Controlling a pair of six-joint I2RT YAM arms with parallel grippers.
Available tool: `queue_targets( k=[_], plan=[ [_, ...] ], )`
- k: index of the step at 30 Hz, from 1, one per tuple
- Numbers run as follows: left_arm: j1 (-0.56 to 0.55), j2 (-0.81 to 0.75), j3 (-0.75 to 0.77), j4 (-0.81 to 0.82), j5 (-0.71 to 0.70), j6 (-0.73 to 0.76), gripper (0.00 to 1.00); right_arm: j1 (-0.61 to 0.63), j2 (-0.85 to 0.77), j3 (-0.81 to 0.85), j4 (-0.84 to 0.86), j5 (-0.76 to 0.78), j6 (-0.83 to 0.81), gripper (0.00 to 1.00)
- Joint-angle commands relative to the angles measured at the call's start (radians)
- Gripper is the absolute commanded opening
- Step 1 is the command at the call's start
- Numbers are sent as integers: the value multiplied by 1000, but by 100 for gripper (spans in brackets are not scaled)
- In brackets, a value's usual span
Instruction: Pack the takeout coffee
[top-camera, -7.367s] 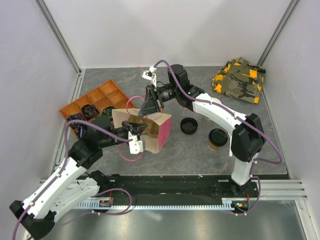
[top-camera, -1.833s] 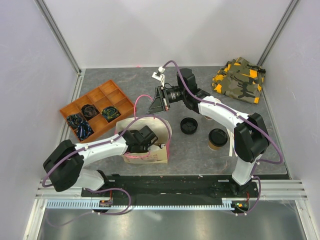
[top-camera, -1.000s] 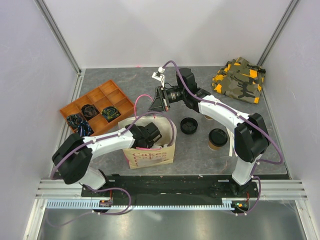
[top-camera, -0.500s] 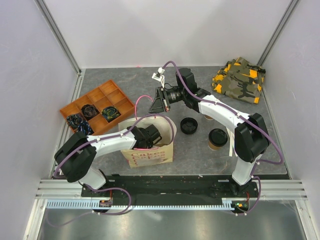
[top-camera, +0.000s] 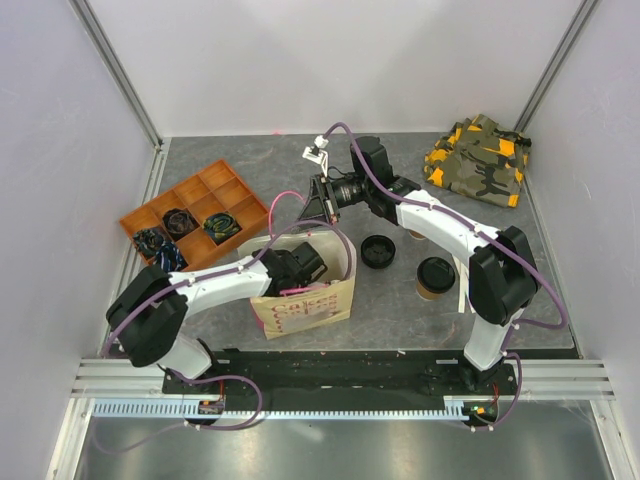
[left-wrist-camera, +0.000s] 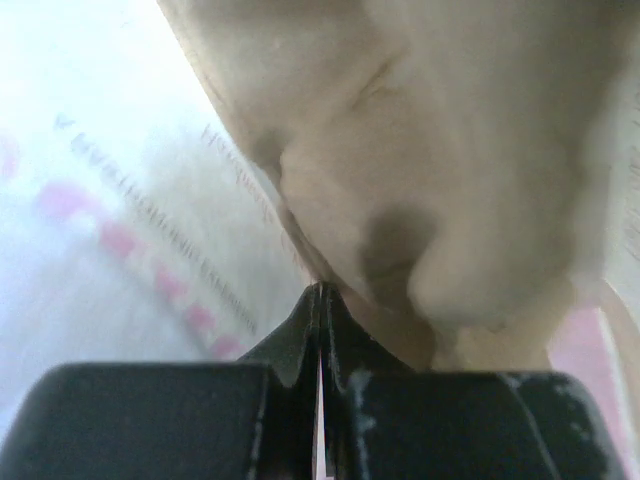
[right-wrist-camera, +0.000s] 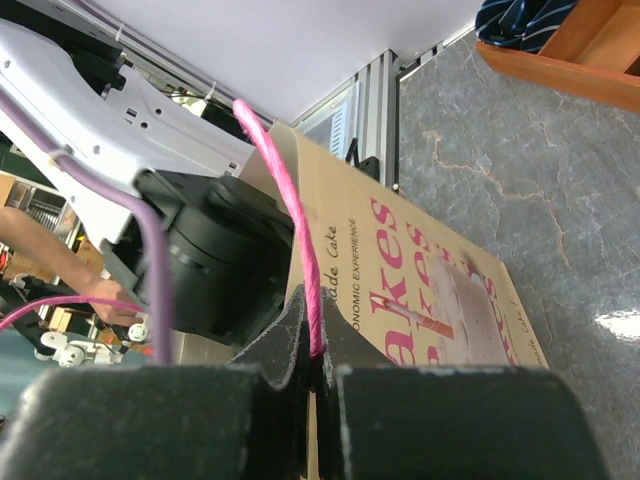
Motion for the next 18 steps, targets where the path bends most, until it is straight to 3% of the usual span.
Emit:
queue_targets(
  k=[1,5,10,13,18],
  plan=[
    [2,63,-66,151,-57,-25,2,9,-1,27,-17,12,-44,0],
    [2,107,-69,188,-74,-42,2,7,-3,29,-17,10,-51,0],
    [1,51,-13,145,-74,-42,2,9,-8,35,-55,9,-70,0],
    [2,17,47,76,-82,-41,9,7,-8,37,-64,12,-81,0],
    [2,-52,109,13,-90,-22,30,9,-8,40,-76,16,-101,0]
  ],
)
